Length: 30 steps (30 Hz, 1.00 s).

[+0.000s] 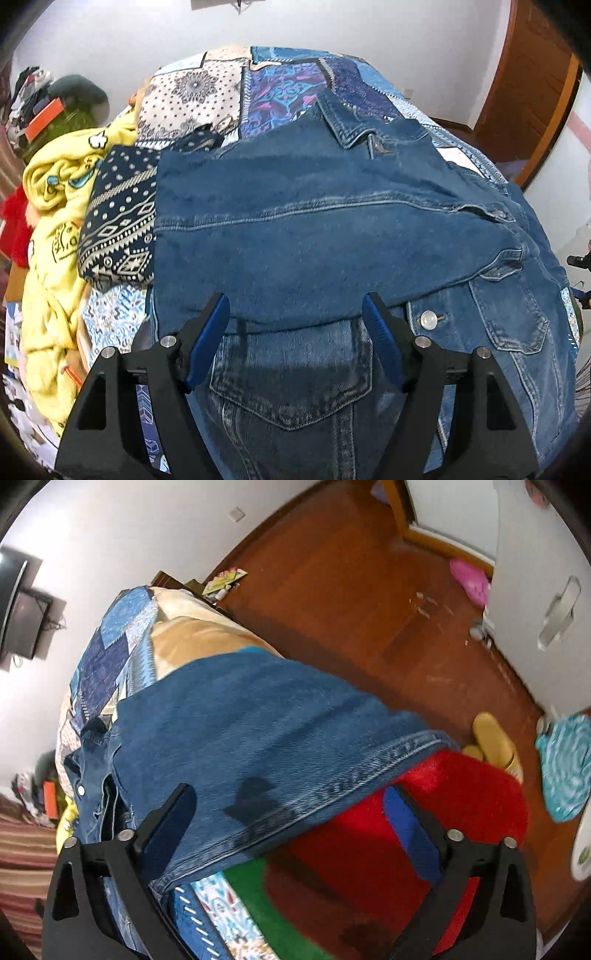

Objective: Fold large clothes
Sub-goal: 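Grasp the jacket side edge with the right gripper and lift it, then fold the held side over the jacket back with the right gripper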

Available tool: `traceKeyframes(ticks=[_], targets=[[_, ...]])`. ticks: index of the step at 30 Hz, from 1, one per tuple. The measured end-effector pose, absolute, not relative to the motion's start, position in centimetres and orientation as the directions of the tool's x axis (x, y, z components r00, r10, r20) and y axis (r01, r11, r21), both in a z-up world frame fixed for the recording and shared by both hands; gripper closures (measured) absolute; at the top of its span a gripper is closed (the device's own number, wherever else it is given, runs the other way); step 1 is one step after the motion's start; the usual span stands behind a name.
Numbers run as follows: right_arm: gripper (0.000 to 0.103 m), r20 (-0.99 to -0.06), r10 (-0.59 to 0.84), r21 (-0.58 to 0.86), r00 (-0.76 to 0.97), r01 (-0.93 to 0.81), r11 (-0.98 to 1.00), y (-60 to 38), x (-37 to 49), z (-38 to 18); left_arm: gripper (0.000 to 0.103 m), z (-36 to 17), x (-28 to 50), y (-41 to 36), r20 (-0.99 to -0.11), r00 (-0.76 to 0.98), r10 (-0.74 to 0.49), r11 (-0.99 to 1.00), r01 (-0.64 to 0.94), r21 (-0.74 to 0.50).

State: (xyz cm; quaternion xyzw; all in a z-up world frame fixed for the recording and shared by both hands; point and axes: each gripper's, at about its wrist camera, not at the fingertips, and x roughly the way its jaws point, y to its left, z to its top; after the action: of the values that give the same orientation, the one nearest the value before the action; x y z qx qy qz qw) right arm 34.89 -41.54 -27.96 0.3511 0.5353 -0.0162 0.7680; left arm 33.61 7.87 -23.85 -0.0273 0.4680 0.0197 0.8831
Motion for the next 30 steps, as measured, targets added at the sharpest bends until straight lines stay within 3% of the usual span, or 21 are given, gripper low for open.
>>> traceKeyframes(ticks=[2,6,9,11,12,13,19,25,30], targets=[[0.007,-0.824,0.363,0.538,0.435,0.400,0.742,-41.5,34.8,-28.1,0.030,-24.1,33.5,7.9,-0.829,0.560,0.004,0.997,-0.064,-0.039],[0.026,-0.819,0.368,0.541,0.440,0.383,0.749,-41.4,35.2,-28.1,0.030,-24.2,33.5,7.8,-0.825,0.564,-0.013,0.994,-0.079,-0.070],[0.047,-0.835,0.344,0.518,0.429,0.403,0.755,-41.7,36.1,-29.3,0.030,-24.0,33.4,7.8,-0.822,0.570,-0.021,0.992,-0.092,-0.090],[0.064,-0.837,0.319,0.508,0.444,0.414,0.756,-41.7,36.4,-29.4,0.030,-23.7,33.2,7.8,-0.819,0.574,-0.019,0.991,-0.095,-0.090],[0.078,-0.839,0.301,0.499,0.454,0.419,0.759,-41.8,36.5,-29.2,0.030,-23.6,33.1,7.8,-0.817,0.576,-0.016,0.992,-0.096,-0.087],[0.084,-0.841,0.286,0.490,0.459,0.423,0.763,-41.9,36.5,-28.9,0.030,-23.4,33.0,7.8,-0.816,0.579,-0.012,0.992,-0.096,-0.083],[0.091,-0.846,0.150,0.374,0.511,0.369,0.851,-40.1,37.6,-24.3,0.030,-22.1,31.5,8.6,-0.800,0.600,-0.018,0.990,-0.103,-0.100],[0.095,-0.758,0.167,0.384,0.631,0.224,0.896,-37.0,38.9,-16.5,0.030,-21.0,30.1,9.6,-0.779,0.626,-0.023,0.986,-0.115,-0.121],[0.095,-0.653,0.265,0.387,0.710,0.012,0.922,-30.5,39.4,-9.2,0.030,-20.2,29.2,9.9,-0.768,0.640,-0.029,0.985,-0.111,-0.129]])
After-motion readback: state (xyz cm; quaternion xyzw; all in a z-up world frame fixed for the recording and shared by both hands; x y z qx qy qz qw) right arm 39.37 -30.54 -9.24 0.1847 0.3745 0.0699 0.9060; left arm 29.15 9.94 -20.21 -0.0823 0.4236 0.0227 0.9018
